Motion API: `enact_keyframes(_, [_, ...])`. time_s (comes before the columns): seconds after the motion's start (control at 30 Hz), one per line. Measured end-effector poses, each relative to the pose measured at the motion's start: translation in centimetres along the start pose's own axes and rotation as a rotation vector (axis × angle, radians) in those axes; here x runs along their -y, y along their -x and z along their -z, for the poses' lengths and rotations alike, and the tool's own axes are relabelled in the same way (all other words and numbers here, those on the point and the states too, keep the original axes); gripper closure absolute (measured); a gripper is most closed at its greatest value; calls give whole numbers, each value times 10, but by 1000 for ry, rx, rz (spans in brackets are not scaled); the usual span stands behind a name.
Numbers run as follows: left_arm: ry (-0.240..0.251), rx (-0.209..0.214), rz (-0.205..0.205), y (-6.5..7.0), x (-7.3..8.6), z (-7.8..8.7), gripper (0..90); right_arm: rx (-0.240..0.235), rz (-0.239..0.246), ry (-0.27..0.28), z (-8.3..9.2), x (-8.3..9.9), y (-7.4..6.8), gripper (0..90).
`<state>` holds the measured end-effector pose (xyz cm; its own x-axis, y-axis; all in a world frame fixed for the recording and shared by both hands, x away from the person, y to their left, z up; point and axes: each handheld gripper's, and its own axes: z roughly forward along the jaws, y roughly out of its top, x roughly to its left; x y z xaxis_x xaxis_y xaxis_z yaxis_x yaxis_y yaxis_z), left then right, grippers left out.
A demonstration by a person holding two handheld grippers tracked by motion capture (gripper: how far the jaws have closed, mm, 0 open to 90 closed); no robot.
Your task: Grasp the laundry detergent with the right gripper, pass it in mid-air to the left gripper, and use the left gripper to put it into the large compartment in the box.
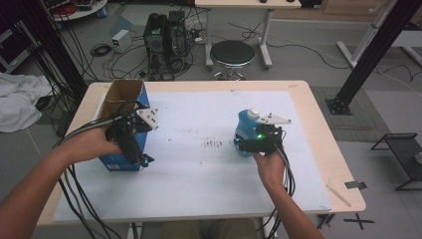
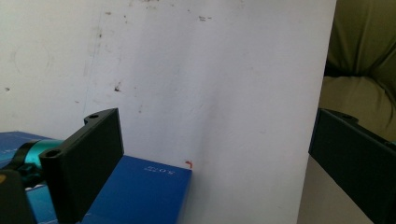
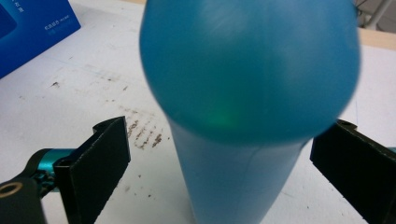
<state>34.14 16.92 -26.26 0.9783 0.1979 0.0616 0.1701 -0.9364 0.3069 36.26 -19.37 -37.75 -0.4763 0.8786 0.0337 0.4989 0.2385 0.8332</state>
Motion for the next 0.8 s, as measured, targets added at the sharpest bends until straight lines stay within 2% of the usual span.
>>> enact_keyframes(0.1, [-4, -2, -3, 0, 0, 0, 31, 10, 1, 19, -3, 3, 0, 47])
enact_keyframes(0.13, [-15, -1, -17, -1, 0, 1, 31, 4, -4, 19, -3, 4, -1, 51])
enact_keyframes(0.2, [-4, -2, -4, 0, 0, 0, 31, 9, 1, 40, -5, 5, 1, 78])
enact_keyframes(0.27, [-12, -7, -6, -1, 0, 0, 31, -4, 4, 61, -6, 7, 2, 147])
enact_keyframes(0.3, [4, -8, 17, 1, 0, 0, 30, -8, 3, 58, -7, 7, 2, 147])
enact_keyframes(0.37, [-24, -4, -19, -1, 0, 1, 31, -3, -8, 69, -9, 7, 3, 148])
enact_keyframes(0.4, [-5, -4, 3, 1, 1, 0, 31, -7, -8, 71, -9, 8, 4, 148])
enact_keyframes(0.53, [-8, -9, -1, 0, 2, 1, 31, 3, -12, 86, -11, 9, 4, 153])
enact_keyframes(0.6, [-2, -6, -5, -1, 2, 0, 31, -8, -10, 77, -11, 9, 5, 165])
enact_keyframes(0.63, [-2, -3, -1, 0, 2, 0, 31, -4, -10, 76, -11, 10, 5, 165])
enact_keyframes(0.67, [18, -6, 22, 1, 3, -1, 31, -5, -10, 80, -12, 10, 5, 166])
enact_keyframes(0.7, [17, -5, 22, 1, 2, -1, 31, -9, -18, 83, -12, 10, 5, 166])
enact_keyframes(0.73, [-7, -5, -1, -1, 2, 0, 31, 2, -23, 78, -12, 10, 4, 167])
enact_keyframes(0.77, [7, -4, 17, 1, 2, -1, 31, -3, -20, 74, -13, 10, 4, 195])
enact_keyframes(0.8, [-10, 0, -2, -1, 2, 1, 31, -3, -13, 79, -13, 10, 4, 250])
